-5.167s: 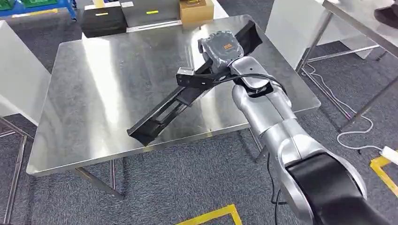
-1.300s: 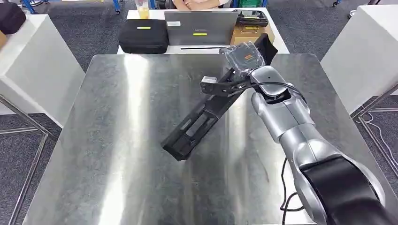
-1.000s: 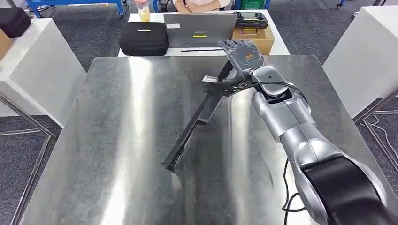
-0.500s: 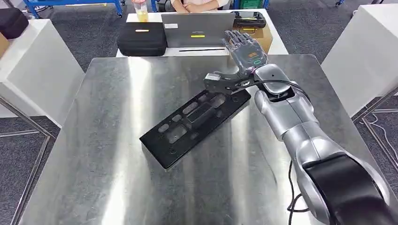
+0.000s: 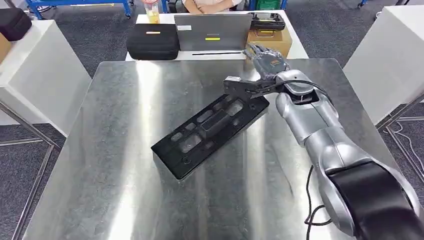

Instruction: Take the parts from the cabinet and place them on the table.

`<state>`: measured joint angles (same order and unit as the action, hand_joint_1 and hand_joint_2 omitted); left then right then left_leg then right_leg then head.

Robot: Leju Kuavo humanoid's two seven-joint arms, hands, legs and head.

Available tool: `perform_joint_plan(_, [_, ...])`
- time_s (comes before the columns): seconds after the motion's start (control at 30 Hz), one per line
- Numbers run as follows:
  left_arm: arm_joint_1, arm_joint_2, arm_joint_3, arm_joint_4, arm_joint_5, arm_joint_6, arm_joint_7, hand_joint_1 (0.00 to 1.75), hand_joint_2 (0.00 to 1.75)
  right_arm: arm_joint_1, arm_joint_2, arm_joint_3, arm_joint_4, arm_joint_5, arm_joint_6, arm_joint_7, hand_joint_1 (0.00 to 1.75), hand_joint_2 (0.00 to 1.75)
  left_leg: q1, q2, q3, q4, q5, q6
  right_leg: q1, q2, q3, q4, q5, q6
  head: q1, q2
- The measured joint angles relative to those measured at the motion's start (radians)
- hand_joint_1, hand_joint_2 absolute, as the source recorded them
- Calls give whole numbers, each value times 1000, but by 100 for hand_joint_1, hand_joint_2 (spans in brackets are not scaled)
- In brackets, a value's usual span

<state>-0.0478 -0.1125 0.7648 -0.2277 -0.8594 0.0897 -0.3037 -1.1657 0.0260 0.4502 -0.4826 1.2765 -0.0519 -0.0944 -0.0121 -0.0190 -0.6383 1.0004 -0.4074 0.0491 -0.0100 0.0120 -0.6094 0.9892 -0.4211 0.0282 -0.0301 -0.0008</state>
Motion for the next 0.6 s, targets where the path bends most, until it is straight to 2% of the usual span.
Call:
perform_joint_plan(0.1, [0, -1, 9, 0, -2, 3, 3, 0, 0, -2, -22, -31, 23, -7, -19, 60, 0, 0, 0, 0, 0, 0, 0, 0, 0, 0, 0, 0, 0, 0, 0, 0])
perform_joint_plan(0.27, [0, -3, 21, 1, -8, 3, 5, 0, 0, -8, -54, -50, 47, 9, -32, 80, 0, 0, -1, -1, 0, 0, 0, 1, -1, 0, 0, 0, 0, 0, 0, 0])
perform_joint_plan(0.37, [-1, -3, 26, 1, -8, 4, 5, 0, 0, -10, -82, -51, 54, 34, -63, 131, 0, 0, -1, -1, 1, 1, 0, 1, -1, 0, 0, 0, 0, 0, 0, 0])
perform_joint_plan(0.43, [0, -5, 31, 1, -1, 5, -1, 0, 0, -16, -115, -57, 58, 46, -92, 156, 0, 0, -1, -2, 0, 1, 0, 1, -1, -3, 0, 0, 0, 0, 0, 0])
perform_joint_plan(0.6, [3, -7, 56, 1, 19, 4, -22, 0, 0, -26, -245, -85, 72, 67, -202, 221, 0, 0, -2, -6, 0, 2, -1, 2, 0, -7, 0, -1, 0, 1, 0, 0])
